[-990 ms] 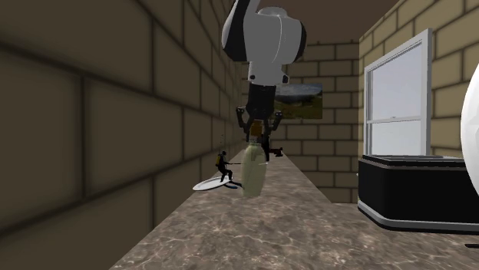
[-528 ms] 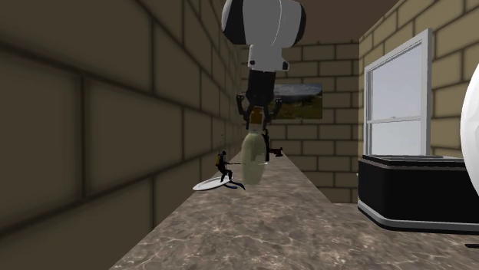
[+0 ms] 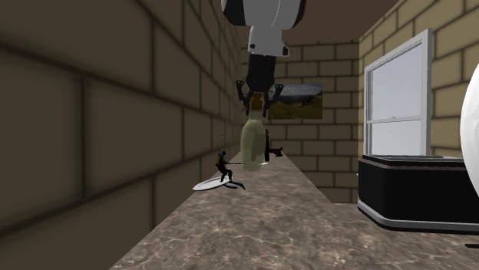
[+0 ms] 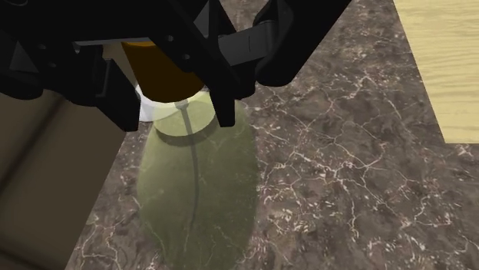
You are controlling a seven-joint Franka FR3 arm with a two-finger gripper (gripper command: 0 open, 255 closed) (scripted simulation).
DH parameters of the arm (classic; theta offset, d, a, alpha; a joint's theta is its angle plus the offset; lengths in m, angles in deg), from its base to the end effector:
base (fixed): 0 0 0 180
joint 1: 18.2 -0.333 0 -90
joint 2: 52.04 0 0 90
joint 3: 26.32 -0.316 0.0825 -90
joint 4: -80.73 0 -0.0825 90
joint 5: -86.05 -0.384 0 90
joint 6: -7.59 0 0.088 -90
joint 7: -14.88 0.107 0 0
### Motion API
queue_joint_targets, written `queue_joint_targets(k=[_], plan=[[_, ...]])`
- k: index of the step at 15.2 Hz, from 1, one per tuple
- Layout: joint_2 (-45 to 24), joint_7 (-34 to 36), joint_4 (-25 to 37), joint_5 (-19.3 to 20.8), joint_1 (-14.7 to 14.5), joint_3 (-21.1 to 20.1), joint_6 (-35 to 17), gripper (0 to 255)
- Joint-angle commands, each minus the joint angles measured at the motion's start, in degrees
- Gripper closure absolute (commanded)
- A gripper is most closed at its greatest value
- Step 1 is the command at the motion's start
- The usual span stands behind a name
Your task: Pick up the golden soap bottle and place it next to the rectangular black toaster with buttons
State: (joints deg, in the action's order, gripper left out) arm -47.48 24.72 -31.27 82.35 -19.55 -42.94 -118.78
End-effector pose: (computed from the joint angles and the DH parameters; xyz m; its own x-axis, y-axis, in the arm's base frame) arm 0.5372 0.1811 0.5436 0.9462 0.0945 0.3095 0.1290 -0.9873 -0.0931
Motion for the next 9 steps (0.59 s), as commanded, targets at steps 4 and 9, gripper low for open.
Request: queue_joint_targets(k=[4, 9], plan=[[0.0, 0.1, 3.9, 0.1, 0.1, 0.1, 3.9, 255], [0.0, 0.3, 7.8, 0.2, 0.1, 0.1, 7.7, 255]])
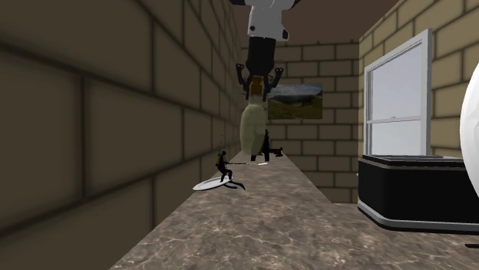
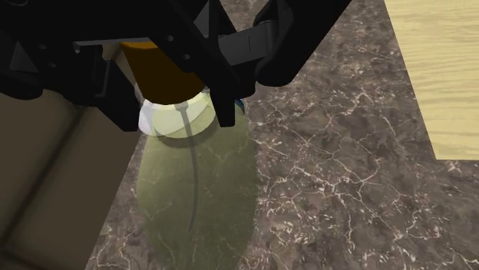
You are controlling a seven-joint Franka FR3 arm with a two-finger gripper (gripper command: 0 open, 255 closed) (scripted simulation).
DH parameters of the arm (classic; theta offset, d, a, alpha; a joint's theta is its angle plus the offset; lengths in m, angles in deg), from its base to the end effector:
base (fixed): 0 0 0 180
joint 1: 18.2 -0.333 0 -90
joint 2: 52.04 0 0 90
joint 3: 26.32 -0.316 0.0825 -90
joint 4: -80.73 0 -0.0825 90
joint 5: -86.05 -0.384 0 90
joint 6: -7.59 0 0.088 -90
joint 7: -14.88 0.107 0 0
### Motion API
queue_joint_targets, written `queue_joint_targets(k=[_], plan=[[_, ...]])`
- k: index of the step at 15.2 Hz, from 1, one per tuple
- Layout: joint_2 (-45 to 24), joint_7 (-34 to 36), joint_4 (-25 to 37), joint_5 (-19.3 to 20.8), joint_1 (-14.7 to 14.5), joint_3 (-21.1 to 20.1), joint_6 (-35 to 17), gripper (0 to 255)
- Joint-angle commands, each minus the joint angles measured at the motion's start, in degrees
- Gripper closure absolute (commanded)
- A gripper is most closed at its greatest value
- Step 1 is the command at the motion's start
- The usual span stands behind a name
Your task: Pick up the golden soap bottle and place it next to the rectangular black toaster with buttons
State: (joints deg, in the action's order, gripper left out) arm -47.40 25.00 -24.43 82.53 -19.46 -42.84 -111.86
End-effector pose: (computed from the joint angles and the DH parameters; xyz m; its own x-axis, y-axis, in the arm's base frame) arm 0.5384 0.1816 0.5910 0.9462 0.0946 0.3094 0.1292 -0.9872 -0.0932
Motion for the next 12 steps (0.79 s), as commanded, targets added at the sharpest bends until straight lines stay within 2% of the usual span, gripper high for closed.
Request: queue_joint_targets(k=[1, 12], plan=[[-0.1, 0.0, 1.8, 0.1, 0.0, 0.0, 1.6, 255], [-1.6, 0.7, 11.9, 0.7, 0.1, 0.0, 10.3, 255]])
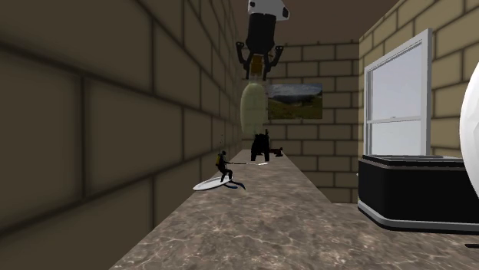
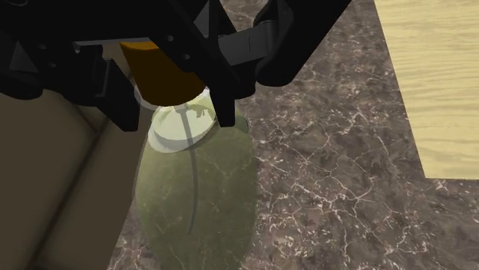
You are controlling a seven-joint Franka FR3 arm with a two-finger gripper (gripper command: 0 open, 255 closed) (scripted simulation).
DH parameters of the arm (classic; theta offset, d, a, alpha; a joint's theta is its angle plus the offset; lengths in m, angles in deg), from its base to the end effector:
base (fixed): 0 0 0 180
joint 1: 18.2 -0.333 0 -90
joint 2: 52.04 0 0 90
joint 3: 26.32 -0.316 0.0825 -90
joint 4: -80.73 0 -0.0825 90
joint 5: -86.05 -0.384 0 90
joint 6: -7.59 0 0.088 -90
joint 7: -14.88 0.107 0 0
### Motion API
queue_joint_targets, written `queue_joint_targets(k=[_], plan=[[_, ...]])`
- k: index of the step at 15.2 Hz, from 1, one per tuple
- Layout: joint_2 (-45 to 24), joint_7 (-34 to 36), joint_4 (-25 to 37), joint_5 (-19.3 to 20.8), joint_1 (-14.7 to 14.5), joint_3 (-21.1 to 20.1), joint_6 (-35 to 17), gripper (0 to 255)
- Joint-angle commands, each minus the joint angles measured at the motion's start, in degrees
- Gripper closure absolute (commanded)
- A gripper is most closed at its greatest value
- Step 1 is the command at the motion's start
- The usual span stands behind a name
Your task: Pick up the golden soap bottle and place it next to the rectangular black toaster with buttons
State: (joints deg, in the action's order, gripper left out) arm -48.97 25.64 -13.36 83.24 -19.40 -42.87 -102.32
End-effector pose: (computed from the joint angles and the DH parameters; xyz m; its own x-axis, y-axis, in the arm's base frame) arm 0.5399 0.1814 0.6546 0.9462 0.0944 0.3095 0.1290 -0.9873 -0.0932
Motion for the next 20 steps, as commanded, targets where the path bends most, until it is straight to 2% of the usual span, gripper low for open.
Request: queue_joint_targets(k=[1, 8, 14, 20], plan=[[-0.2, 0.1, 1.9, 0.1, 0.0, 0.0, 1.6, 255], [-2.2, 0.7, 9.3, 0.8, -0.1, -0.2, 7.2, 255], [5.6, -8.3, 0.8, -3.5, 3.6, 4.8, 6.7, 255], [10.8, -17.0, -4.6, -6.0, 6.5, 10.4, 7.6, 255]])
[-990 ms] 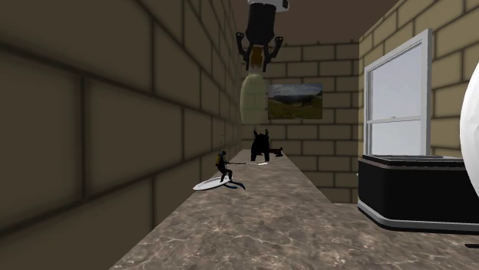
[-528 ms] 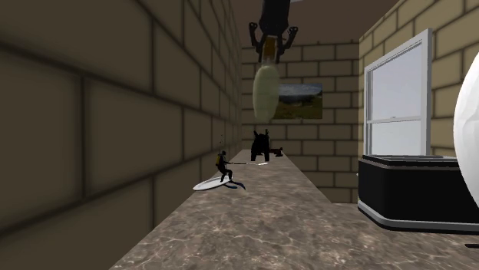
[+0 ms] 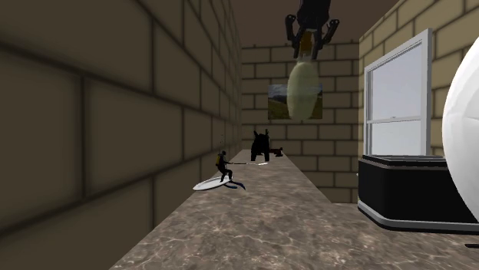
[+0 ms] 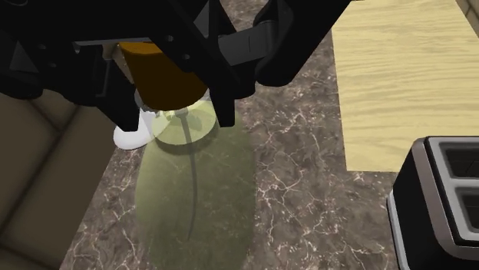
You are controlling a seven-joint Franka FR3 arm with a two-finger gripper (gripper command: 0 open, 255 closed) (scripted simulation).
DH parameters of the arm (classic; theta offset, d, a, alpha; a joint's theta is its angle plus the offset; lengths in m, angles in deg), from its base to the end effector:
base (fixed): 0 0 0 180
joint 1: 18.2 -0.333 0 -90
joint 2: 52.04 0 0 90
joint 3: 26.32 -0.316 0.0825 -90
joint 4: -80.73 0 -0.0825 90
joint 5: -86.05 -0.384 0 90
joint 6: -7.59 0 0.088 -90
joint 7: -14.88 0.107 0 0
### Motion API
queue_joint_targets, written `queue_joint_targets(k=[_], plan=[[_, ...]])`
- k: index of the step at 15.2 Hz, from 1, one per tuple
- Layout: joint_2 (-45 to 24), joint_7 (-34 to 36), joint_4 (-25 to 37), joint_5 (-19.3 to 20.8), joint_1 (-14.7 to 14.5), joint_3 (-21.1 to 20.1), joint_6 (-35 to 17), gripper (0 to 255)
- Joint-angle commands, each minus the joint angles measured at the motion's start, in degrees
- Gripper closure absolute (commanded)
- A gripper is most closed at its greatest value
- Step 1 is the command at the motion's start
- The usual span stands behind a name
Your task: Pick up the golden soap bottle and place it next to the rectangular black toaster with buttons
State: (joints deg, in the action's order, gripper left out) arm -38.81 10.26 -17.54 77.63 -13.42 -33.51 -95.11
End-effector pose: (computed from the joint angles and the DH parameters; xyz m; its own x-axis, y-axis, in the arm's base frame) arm 0.4990 0.0423 0.6992 0.9466 0.0932 0.3086 0.1275 -0.9875 -0.0929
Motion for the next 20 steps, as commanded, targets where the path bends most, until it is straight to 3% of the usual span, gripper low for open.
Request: queue_joint_targets(k=[1, 11, 20], plan=[[1.3, -3.0, -1.1, -0.6, 0.9, 2.0, 0.6, 255], [4.5, -17.0, -3.5, -1.8, 5.4, 11.8, 3.7, 255], [2.0, -29.7, 0.1, -2.6, 9.3, 21.1, 7.4, 255]])
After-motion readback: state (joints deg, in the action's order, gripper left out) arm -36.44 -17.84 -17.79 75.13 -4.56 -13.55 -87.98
